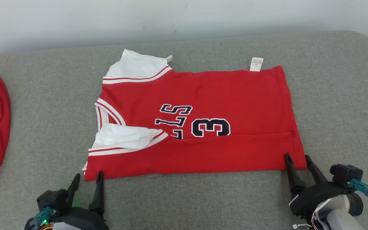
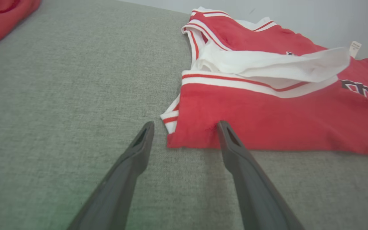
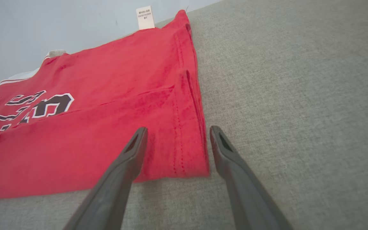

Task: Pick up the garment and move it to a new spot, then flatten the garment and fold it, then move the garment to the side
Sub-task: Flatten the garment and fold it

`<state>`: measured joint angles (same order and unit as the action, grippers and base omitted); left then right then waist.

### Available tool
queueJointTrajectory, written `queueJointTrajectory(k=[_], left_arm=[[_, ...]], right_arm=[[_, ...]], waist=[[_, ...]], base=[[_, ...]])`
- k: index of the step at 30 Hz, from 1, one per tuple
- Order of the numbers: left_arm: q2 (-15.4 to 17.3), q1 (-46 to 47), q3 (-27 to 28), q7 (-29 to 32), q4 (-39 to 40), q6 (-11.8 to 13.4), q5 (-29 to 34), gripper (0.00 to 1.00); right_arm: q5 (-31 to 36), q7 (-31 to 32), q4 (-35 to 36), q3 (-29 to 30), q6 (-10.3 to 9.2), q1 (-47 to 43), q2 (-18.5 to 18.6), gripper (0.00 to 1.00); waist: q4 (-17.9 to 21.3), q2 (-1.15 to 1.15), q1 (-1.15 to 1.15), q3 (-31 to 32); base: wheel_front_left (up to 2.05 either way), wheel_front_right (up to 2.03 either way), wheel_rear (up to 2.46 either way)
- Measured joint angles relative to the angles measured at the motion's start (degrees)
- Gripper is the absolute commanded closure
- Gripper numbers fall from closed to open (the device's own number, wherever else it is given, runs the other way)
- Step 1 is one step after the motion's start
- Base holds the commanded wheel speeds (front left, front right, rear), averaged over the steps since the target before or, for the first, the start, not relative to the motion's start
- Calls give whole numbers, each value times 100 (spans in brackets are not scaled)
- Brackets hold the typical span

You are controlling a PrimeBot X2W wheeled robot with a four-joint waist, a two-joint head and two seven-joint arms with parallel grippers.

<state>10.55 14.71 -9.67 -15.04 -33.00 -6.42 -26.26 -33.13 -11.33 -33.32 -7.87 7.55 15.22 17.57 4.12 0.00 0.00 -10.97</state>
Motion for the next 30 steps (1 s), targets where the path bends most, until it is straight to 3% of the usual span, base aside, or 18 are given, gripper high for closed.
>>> queueJointTrajectory(k=[1, 3, 4, 5, 12, 23, 30], left_arm=[[-12, 63, -8, 0, -103, -9, 12, 0], [-85, 183, 14, -1, -293, -15, -29, 0], [-115, 243, -30, -1, -436, -22, -45, 86], [-131, 297, -98, -1, -570, -47, -55, 100], [-192, 410, -148, -1, -827, -85, -130, 100], [-352, -758, 27, 0, 38, -110, -98, 100], [-454, -1427, 102, 0, 520, -89, 49, 100]], right_arm=[[1, 5, -75, -12, 0, 46, -24, 0], [19, 25, -223, -47, 0, 126, -62, 78], [23, 27, -288, -74, 0, 160, -74, 100], [22, 23, -341, -108, 0, 187, -76, 100], [41, -189, -463, -380, 0, 225, -45, 100], [-187, -276, -30, -220, 0, -704, 158, 100], [-108, 14, 500, 102, 0, -1388, 142, 100]], waist=[[6, 0, 0, -12], [21, 0, 0, -24], [27, 0, 0, -25], [31, 0, 0, -20], [36, 0, 0, 152], [-96, -1, 0, 725], [-181, -1, -1, 931]], base=[[0, 0, 0], [0, 0, 0], [0, 0, 0], [0, 0, 0], [0, 0, 0], [0, 0, 0], [0, 0, 0]])
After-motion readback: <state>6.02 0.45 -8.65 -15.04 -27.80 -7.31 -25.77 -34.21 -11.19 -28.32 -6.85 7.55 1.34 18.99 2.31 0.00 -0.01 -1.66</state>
